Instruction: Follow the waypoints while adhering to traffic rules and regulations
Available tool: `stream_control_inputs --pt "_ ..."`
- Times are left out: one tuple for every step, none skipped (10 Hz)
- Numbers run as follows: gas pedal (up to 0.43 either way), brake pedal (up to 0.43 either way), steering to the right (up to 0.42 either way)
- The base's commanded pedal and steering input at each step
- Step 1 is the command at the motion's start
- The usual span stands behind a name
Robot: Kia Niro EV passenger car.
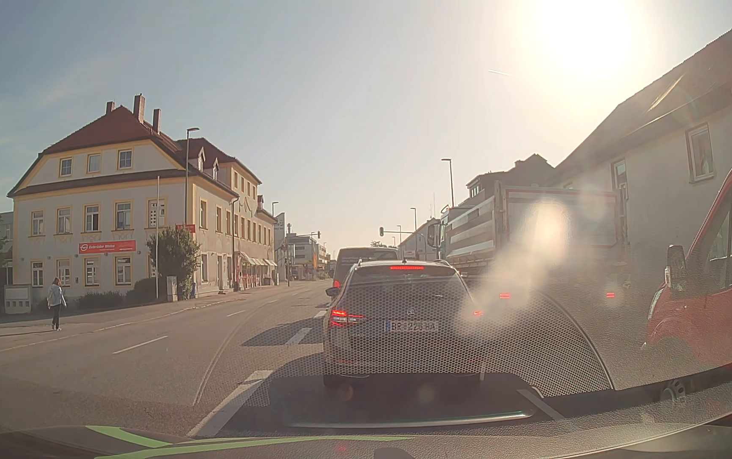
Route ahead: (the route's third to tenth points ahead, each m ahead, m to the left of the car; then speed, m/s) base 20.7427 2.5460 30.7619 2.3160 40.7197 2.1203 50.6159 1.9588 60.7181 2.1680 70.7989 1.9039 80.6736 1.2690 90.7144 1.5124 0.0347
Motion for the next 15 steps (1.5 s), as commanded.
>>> stream_control_inputs --pt "0.0 0.402 0.001" --pt "0.0 0.433 0.001" --pt "0.0 0.451 0.001" --pt "0.0 0.457 0.001" --pt "0.0 0.463 0.001" --pt "0.0 0.463 0.001" --pt "0.0 0.47 0.001" --pt "0.0 0.457 0.001" --pt "0.0 0.451 0.001" --pt "0.0 0.421 0.001" --pt "0.0 0.427 0.001" --pt "0.0 0.433 0.001" --pt "0.0 0.451 0.002" --pt "0.0 0.457 0.001" --pt "0.0 0.457 0.002"
